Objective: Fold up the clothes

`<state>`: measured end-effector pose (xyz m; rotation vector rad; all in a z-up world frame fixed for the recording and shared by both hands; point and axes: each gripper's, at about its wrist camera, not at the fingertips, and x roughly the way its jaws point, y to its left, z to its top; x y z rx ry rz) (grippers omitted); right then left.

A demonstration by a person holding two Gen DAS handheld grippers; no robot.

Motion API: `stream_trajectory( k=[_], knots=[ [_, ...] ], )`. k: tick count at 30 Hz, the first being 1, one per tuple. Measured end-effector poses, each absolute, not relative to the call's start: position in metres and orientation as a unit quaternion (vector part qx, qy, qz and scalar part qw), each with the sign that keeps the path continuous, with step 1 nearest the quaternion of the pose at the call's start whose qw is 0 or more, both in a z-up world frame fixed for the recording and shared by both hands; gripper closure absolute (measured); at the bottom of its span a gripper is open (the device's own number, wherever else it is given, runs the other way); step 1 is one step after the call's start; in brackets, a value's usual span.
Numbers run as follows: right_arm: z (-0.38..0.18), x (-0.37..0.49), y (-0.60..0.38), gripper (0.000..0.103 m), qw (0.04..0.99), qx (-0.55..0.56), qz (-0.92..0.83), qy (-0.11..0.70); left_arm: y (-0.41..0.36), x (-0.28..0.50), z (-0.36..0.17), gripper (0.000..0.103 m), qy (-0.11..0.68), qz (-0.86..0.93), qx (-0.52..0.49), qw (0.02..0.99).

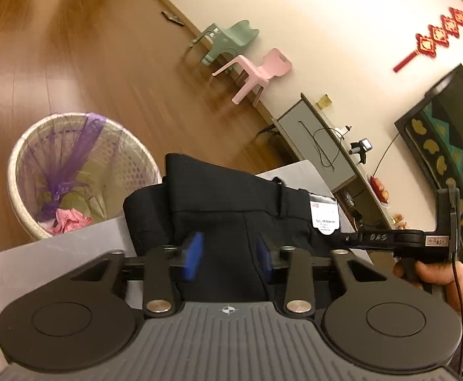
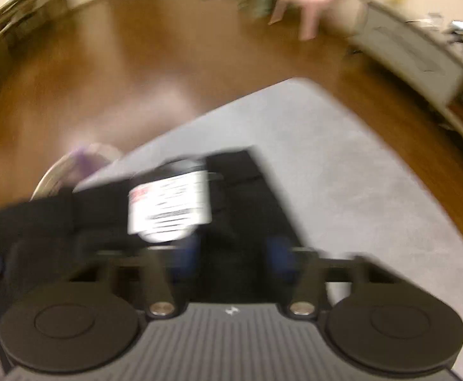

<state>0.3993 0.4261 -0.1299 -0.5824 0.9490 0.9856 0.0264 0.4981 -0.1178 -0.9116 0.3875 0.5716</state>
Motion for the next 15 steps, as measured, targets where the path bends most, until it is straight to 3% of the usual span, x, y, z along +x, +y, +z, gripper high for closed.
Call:
stream_trajectory(
  k=[2, 4, 6, 7, 11, 15],
  knots=[
    [-0.118, 0.382, 0.432, 0.096, 0.757, -0.285, 0.463, 0.362, 0.499, 0.023, -0.117, 0.089, 0.183, 0.286, -0.427, 0.838],
    [-0.097, 0.37, 0.428, 0.093, 0.789, -0.251, 0.482, 0.285, 0.502, 0.02, -0.119, 0.09, 0.19, 0.302, -0.427, 0.831],
    [-0.079, 0.371, 0.419, 0.067, 0.806, -0.225, 0.481, 0.261, 0.504, 0.018, -0.119, 0.092, 0.194, 0.305, -0.424, 0.83],
    [-0.071, 0.376, 0.411, 0.047, 0.806, -0.22, 0.474, 0.277, 0.505, 0.018, -0.118, 0.092, 0.195, 0.306, -0.423, 0.83],
    [-0.041, 0.389, 0.337, 0.046, 0.829, -0.221, 0.426, 0.289, 0.502, 0.016, -0.11, 0.092, 0.188, 0.316, -0.412, 0.834],
    [-0.051, 0.394, 0.227, 0.046, 0.836, -0.243, 0.366, 0.329, 0.487, 0.013, -0.09, 0.092, 0.155, 0.321, -0.378, 0.855]
  ],
)
